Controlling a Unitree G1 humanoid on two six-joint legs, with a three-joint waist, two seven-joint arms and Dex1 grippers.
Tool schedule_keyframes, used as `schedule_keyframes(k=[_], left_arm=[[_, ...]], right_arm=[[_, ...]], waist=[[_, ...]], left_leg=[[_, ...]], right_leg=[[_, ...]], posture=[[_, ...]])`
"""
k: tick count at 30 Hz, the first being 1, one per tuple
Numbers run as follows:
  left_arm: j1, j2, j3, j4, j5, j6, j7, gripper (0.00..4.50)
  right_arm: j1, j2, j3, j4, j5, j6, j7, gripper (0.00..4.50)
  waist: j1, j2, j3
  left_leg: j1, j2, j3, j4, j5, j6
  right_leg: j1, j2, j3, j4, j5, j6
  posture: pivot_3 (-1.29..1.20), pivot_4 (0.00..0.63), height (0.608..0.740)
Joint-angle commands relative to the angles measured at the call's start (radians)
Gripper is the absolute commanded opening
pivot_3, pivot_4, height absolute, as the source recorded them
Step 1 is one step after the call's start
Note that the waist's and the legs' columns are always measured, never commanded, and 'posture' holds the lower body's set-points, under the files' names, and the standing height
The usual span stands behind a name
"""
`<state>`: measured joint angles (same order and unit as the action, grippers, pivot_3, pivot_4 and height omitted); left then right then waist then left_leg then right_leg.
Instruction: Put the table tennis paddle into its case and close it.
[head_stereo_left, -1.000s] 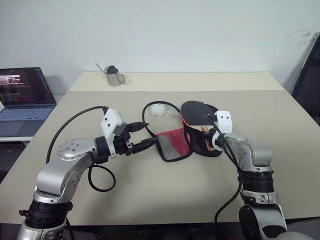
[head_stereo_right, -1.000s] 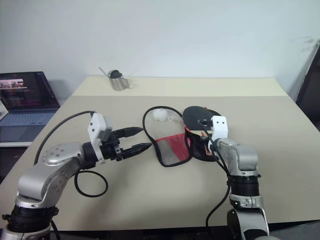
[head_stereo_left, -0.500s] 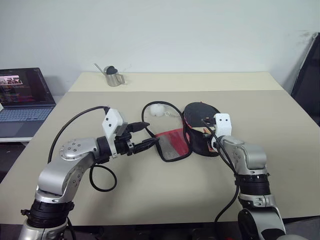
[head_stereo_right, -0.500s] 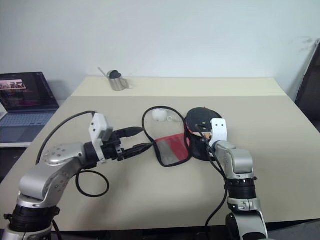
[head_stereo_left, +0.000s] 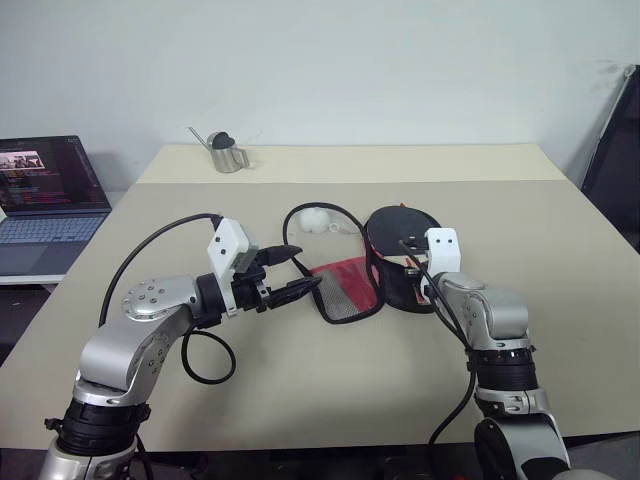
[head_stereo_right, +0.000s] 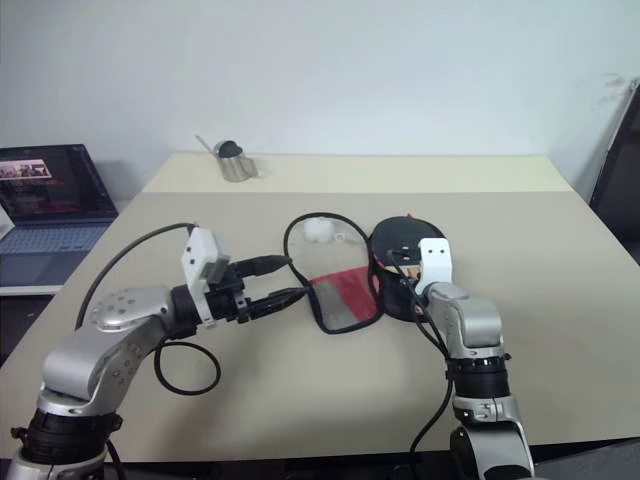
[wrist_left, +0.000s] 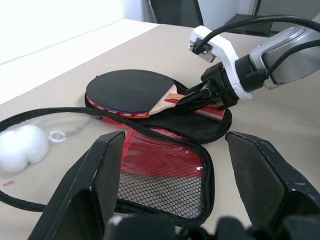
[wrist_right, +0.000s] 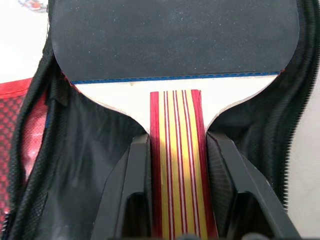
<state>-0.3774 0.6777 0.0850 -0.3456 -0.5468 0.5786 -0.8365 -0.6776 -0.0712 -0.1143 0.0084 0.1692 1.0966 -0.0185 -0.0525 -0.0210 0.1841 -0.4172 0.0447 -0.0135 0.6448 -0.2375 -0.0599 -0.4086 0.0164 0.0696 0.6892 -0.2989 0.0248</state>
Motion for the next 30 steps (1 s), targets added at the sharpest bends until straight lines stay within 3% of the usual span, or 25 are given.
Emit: schedule_keyframes(k=[1,6,14,20,25,30], left_arm=[[-0.007,0.001,0.023,-0.028,-0.001,-0.02,0.014,3.52],[-0.003,-0.013,0.034,-0.023,0.013,-0.026,0.061,3.52],[-0.003,-0.006,0.098,0.103,0.117,-0.097,0.175,3.52],[0.031,0.052,0.132,0.301,0.161,-0.18,0.106,3.52],[-0.023,0.057,0.067,0.496,0.251,-0.28,0.078,3.52],[-0.138,-0.019,0.009,0.65,0.278,-0.345,0.041,3.52]], right_arm=[[-0.002,-0.009,0.025,-0.069,-0.002,-0.029,0.017,2.77],[0.016,-0.081,0.117,-0.162,-0.014,-0.072,0.094,4.47],[0.034,-0.247,0.132,-0.33,0.13,-0.107,0.395,4.47],[-0.019,-0.371,0.039,-0.272,0.231,-0.122,0.545,4.47],[-0.046,-0.424,0.024,-0.278,0.308,-0.14,0.649,4.47],[-0.031,-0.429,0.036,-0.32,0.381,-0.144,0.717,4.47]], waist=[[0.0,0.0,0.0],[-0.001,0.0,0.0],[0.0,0.0,0.0],[0.0,0.0,0.0],[0.003,-0.001,0.0],[0.016,-0.001,0.0]], left_leg=[[0.0,0.0,0.0,0.0,0.0,0.0],[0.0,0.0,0.0,0.0,0.0,0.0],[0.001,0.0,-0.001,0.001,0.0,0.0],[0.001,0.0,0.0,0.001,0.0,0.0],[0.001,0.0,0.0,0.001,0.0,0.0],[0.0,-0.001,0.0,0.002,0.0,0.0]], right_leg=[[0.0,0.0,0.0,0.0,0.0,0.0],[0.0,0.0,0.0,0.0,0.0,0.0],[0.0,0.0,-0.001,0.001,0.0,0.0],[0.0,0.0,-0.002,0.002,0.0,0.0],[0.0,0.0,-0.005,0.002,0.0,0.0],[0.001,0.0,-0.005,0.002,0.0,0.0]], posture=[[0.0,0.15,0.74],[0.0,0.15,0.74],[0.0,0.15,0.74],[0.0,0.15,0.74],[0.0,0.15,0.74],[0.0,0.15,0.74]])
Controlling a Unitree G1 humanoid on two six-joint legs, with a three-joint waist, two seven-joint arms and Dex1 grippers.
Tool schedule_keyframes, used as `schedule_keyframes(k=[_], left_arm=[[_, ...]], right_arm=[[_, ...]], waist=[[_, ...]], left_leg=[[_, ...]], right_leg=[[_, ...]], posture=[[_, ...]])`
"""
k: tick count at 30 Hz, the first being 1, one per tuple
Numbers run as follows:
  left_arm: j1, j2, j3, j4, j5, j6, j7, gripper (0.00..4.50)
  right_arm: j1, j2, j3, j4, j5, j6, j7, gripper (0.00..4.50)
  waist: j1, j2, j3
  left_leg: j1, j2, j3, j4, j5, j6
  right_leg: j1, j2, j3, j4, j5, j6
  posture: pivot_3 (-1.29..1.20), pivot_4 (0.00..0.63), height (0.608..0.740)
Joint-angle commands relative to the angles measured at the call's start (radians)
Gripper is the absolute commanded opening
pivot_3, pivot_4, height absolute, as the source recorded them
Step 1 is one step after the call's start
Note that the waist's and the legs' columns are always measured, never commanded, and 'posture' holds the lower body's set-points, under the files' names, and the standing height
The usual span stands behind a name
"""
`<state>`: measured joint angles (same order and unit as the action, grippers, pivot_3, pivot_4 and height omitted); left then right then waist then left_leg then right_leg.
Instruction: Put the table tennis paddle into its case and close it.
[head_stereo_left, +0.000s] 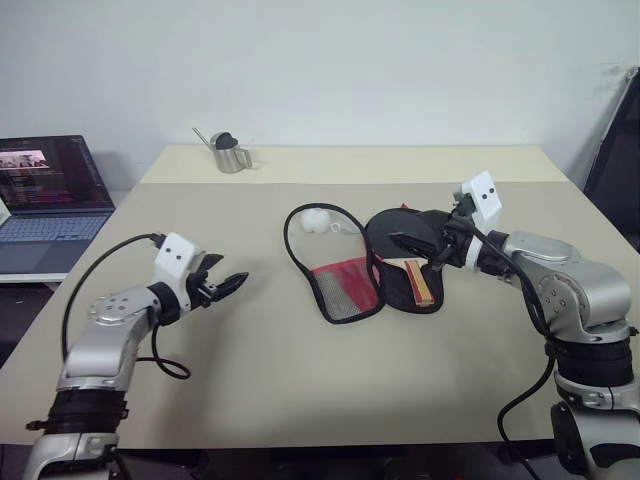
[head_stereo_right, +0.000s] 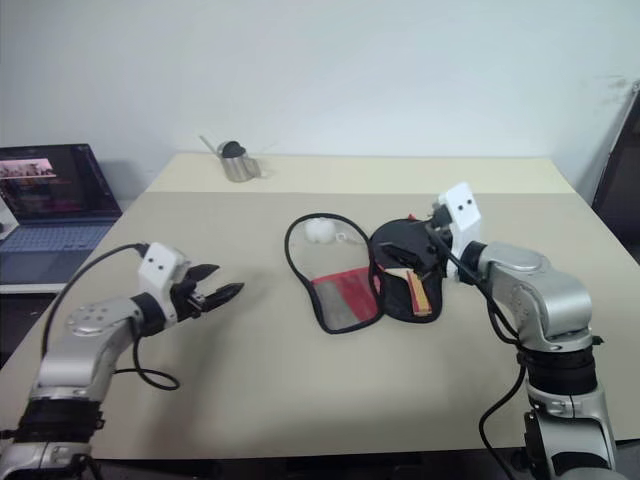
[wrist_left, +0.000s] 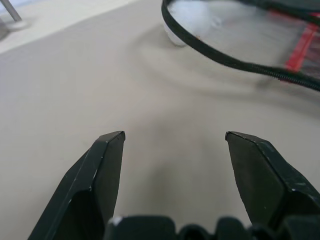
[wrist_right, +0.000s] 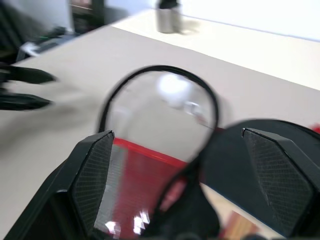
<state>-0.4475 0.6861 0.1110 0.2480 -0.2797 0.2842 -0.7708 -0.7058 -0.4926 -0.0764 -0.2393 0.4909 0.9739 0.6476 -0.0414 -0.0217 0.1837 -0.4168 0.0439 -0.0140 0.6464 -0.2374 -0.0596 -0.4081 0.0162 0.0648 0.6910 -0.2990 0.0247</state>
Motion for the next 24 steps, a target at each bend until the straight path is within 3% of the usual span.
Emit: schedule_keyframes(k=[1,9,15,24], left_arm=[[-0.087,-0.041,-0.027,0.086,0.016,-0.065,-0.039,3.52],[-0.251,-0.108,-0.112,0.353,0.092,-0.18,-0.136,3.52],[-0.363,-0.189,-0.147,0.577,0.164,-0.28,-0.122,3.52],[-0.503,-0.305,-0.153,0.732,0.197,-0.374,-0.137,3.52]], right_arm=[[0.004,-0.012,0.003,-0.088,0.078,-0.021,0.073,4.47],[0.015,-0.068,0.005,-0.106,0.109,-0.034,0.12,4.47],[0.017,-0.078,-0.007,-0.11,0.11,-0.031,0.103,4.47],[0.021,-0.087,-0.02,-0.119,0.122,-0.028,0.082,4.47]], waist=[[0.009,0.0,0.0],[0.01,0.0,0.0],[0.01,0.0,0.0],[0.011,0.0,0.0]], left_leg=[[0.0,0.0,0.0,0.0,0.0,0.0],[0.0,0.0,0.0,0.001,0.0,0.0],[0.0,-0.001,0.0,0.002,0.0,0.0],[0.0,-0.001,-0.001,0.003,0.0,0.0]], right_leg=[[0.0,0.0,0.0,0.0,0.0,0.0],[0.0,0.0,-0.001,0.002,0.0,0.0],[0.0,0.0,-0.001,0.003,0.0,0.0],[0.0,0.0,-0.001,0.004,0.0,0.0]], posture=[[0.0,0.15,0.74],[0.0,0.15,0.74],[0.0,0.15,0.74],[0.0,0.15,0.74]])
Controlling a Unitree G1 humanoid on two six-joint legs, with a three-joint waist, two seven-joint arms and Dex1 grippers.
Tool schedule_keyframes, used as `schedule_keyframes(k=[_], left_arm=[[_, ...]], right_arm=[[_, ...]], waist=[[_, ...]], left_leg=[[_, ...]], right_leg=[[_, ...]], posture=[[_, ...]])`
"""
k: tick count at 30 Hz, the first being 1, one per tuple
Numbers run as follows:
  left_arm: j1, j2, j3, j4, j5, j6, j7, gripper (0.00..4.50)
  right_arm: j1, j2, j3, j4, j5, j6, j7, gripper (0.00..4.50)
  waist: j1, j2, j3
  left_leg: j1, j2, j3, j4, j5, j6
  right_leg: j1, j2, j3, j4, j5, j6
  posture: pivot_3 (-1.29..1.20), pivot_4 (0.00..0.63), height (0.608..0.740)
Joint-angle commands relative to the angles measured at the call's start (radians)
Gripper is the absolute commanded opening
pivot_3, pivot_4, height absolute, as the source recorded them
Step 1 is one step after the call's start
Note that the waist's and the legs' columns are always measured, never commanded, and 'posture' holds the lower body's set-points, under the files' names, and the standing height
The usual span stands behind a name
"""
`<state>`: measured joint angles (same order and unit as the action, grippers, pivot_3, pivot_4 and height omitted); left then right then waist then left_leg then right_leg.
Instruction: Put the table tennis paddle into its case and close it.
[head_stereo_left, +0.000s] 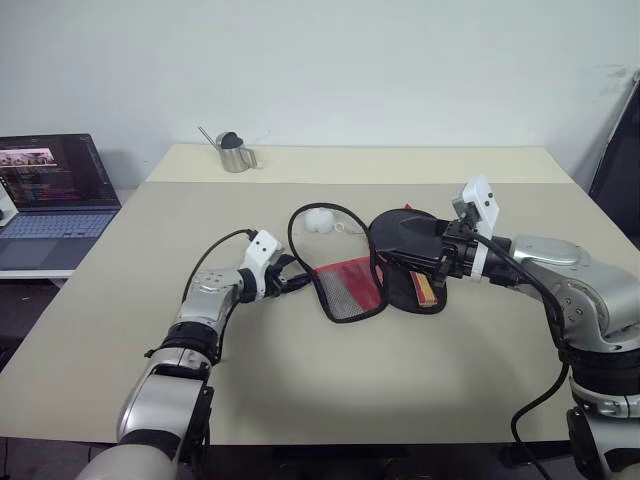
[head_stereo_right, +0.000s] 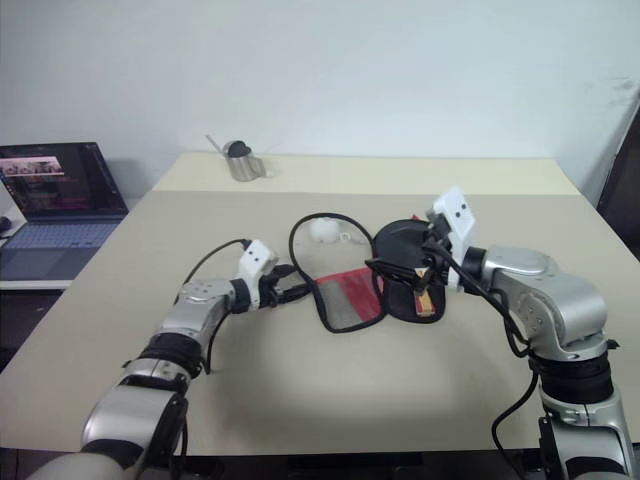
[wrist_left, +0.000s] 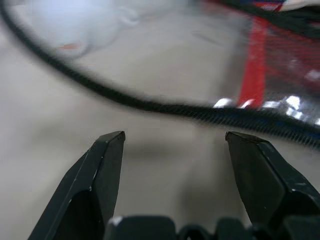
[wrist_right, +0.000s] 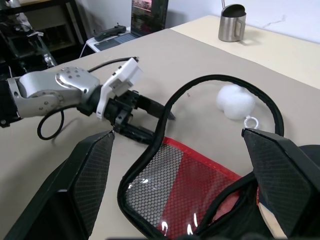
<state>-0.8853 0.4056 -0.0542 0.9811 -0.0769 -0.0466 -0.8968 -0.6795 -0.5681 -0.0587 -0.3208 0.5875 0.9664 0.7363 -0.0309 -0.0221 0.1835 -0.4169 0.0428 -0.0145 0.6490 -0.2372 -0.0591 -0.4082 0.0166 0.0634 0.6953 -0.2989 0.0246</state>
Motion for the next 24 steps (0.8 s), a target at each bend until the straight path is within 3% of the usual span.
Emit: schedule_keyframes(k=[1,9,16,24], left_arm=[[-0.079,-0.039,0.01,-0.007,-0.007,-0.05,-0.021,3.52],[-0.168,-0.164,0.012,-0.206,-0.069,0.0,-0.085,3.52],[-0.222,-0.272,0.001,-0.106,-0.029,-0.044,-0.014,3.52],[-0.18,-0.241,0.01,-0.135,-0.031,-0.063,0.001,3.52]], right_arm=[[-0.004,-0.013,-0.039,-0.039,0.029,-0.02,-0.008,4.47],[0.002,-0.045,-0.065,-0.042,0.048,-0.019,-0.026,4.47],[-0.019,-0.017,-0.069,-0.01,0.021,-0.047,-0.091,4.47],[-0.011,-0.013,-0.029,0.066,-0.057,-0.076,-0.162,4.47]], waist=[[0.001,0.0,0.0],[0.001,0.0,0.0],[-0.005,0.0,0.0],[-0.004,0.0,0.0]], left_leg=[[0.0,0.0,0.0,0.0,0.0,0.0],[-0.001,-0.001,0.0,0.0,0.0,0.0],[0.0,-0.001,0.0,0.0,0.0,0.0],[0.001,-0.001,0.0,0.0,0.0,0.001]], right_leg=[[0.0,0.0,0.0,0.0,0.0,0.0],[0.0,0.0,0.0,0.0,0.0,0.0],[0.0,0.0,0.001,0.001,0.0,0.0],[0.0,0.0,0.002,0.001,0.0,0.0]], posture=[[0.0,0.15,0.74],[0.0,0.15,0.74],[0.0,0.15,0.74],[0.0,0.15,0.74]])
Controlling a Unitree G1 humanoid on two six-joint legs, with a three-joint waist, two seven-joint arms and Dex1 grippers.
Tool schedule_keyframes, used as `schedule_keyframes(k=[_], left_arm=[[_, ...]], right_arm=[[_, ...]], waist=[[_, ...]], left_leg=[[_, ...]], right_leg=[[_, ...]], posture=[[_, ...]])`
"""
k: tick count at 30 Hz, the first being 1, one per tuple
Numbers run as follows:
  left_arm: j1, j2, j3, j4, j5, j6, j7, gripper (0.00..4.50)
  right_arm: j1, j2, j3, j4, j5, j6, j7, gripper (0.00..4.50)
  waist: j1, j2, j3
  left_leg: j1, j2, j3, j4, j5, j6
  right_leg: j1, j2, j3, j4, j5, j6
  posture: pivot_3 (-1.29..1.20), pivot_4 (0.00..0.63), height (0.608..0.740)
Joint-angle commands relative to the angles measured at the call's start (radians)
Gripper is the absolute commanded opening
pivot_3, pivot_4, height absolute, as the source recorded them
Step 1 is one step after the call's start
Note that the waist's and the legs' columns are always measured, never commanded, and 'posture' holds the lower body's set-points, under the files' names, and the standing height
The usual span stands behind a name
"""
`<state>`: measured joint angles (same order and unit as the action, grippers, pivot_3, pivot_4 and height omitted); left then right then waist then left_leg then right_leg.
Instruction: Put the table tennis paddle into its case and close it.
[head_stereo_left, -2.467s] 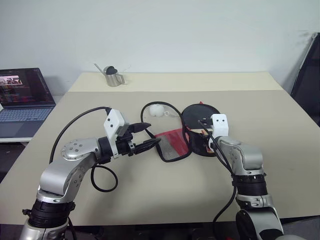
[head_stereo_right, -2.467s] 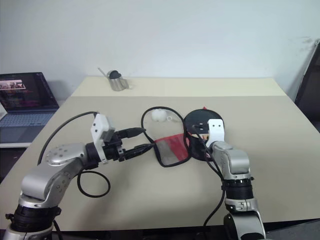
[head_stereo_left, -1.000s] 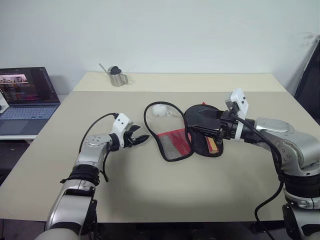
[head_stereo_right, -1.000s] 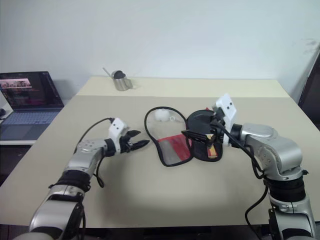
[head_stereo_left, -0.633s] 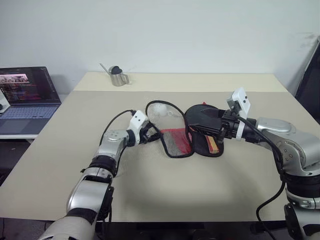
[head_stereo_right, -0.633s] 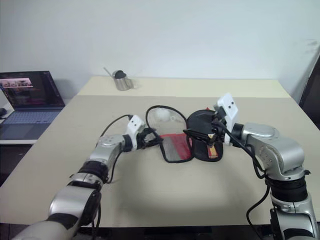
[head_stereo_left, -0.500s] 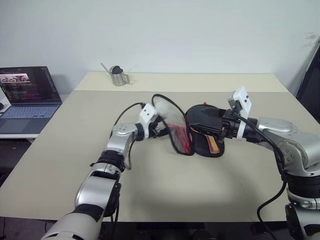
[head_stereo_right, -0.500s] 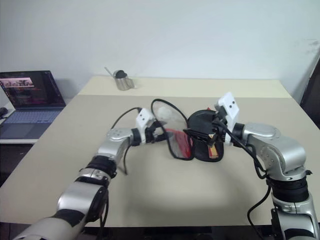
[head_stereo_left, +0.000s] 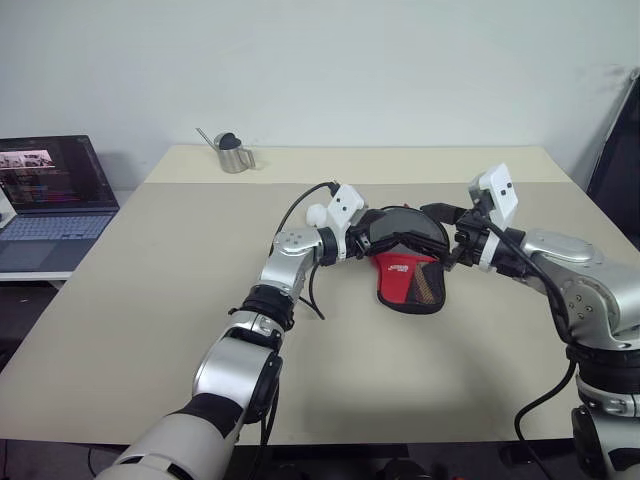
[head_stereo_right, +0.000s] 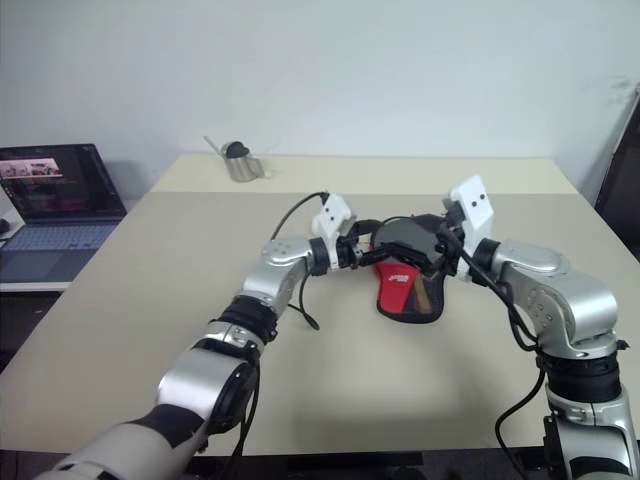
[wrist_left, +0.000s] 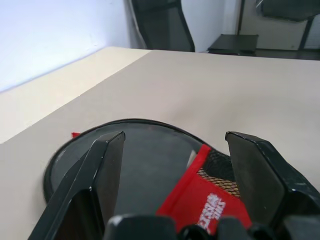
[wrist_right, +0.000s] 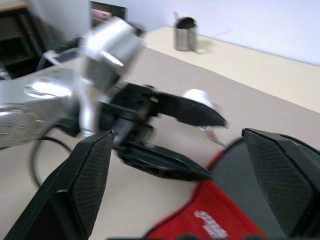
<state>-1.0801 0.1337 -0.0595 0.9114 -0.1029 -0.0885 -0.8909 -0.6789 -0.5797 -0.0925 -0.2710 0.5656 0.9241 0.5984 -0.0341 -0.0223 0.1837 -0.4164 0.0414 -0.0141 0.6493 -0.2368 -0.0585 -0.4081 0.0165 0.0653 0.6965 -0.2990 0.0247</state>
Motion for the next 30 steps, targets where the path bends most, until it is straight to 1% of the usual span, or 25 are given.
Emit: schedule_keyframes(k=[1,4,6,8,11,13,19,26,30], left_arm=[[0.037,0.049,0.015,-0.101,-0.01,-0.015,-0.017,3.52],[0.125,0.105,0.003,-0.274,-0.044,0.045,-0.091,3.52],[0.21,0.156,-0.015,-0.449,-0.087,0.135,-0.169,3.52],[0.305,0.225,-0.021,-0.64,-0.133,0.237,-0.218,3.52],[0.397,0.308,0.005,-0.835,-0.179,0.349,-0.215,3.52],[0.433,0.349,0.036,-0.92,-0.203,0.407,-0.185,3.52],[0.477,0.422,0.093,-1.025,-0.243,0.49,-0.124,3.52],[0.489,0.454,0.1,-1.059,-0.259,0.518,-0.1,3.52],[0.481,0.462,0.096,-1.059,-0.265,0.519,-0.088,3.52]], right_arm=[[-0.011,0.0,0.016,0.043,-0.057,-0.043,-0.035,4.47],[-0.007,-0.003,0.048,0.139,-0.131,-0.083,-0.059,4.47],[0.0,-0.025,0.089,0.204,-0.203,-0.134,-0.064,4.47],[-0.005,-0.027,0.093,0.283,-0.23,-0.162,-0.055,4.47],[-0.028,-0.019,0.097,0.403,-0.265,-0.201,-0.044,4.47],[-0.047,-0.013,0.104,0.484,-0.288,-0.227,-0.039,4.47],[-0.088,-0.008,0.133,0.671,-0.354,-0.285,-0.008,4.47],[-0.148,0.008,0.14,0.824,-0.382,-0.276,0.041,4.47],[-0.171,0.015,0.166,0.883,-0.411,-0.287,0.08,4.47]], waist=[[-0.001,0.0,0.0],[-0.003,0.0,0.0],[-0.004,0.0,0.0],[-0.002,0.0,0.0],[0.001,0.0,0.0],[0.001,0.0,0.0],[0.001,0.0,0.0],[0.002,0.0,0.0],[0.002,0.0,0.0]], left_leg=[[0.0,0.0,0.0,0.0,0.0,0.0],[0.001,0.001,0.0,-0.001,0.0,0.0],[0.001,0.002,0.0,-0.001,0.0,0.0],[0.001,0.002,0.001,0.0,0.0,0.0],[0.001,0.002,0.0,0.0,0.0,0.0],[0.001,0.002,0.0,0.001,0.0,0.0],[0.001,0.002,0.0,0.003,0.0,0.0],[0.001,0.002,0.0,0.003,0.0,0.0],[0.001,0.002,0.0,0.003,0.0,0.0]], right_leg=[[0.0,0.0,0.0,0.0,0.0,0.0],[0.0,0.0,0.0,0.0,0.0,0.0],[0.0,0.0,0.0,0.001,0.0,0.0],[0.0,0.0,0.001,0.0,0.0,0.0],[0.0,0.0,0.001,0.001,0.0,0.0],[0.0,0.0,0.001,0.001,0.0,0.0],[0.001,0.0,0.001,0.001,0.0,0.0],[0.001,0.0,0.001,0.001,0.0,0.0],[0.001,0.0,0.001,0.001,0.0,0.0]], posture=[[0.0,0.15,0.74],[0.0,0.15,0.74],[0.0,0.15,0.74],[0.0,0.15,0.74],[0.0,0.15,0.74],[0.0,0.15,0.74],[0.0,0.15,0.74],[0.0,0.15,0.74],[0.0,0.15,0.74]])
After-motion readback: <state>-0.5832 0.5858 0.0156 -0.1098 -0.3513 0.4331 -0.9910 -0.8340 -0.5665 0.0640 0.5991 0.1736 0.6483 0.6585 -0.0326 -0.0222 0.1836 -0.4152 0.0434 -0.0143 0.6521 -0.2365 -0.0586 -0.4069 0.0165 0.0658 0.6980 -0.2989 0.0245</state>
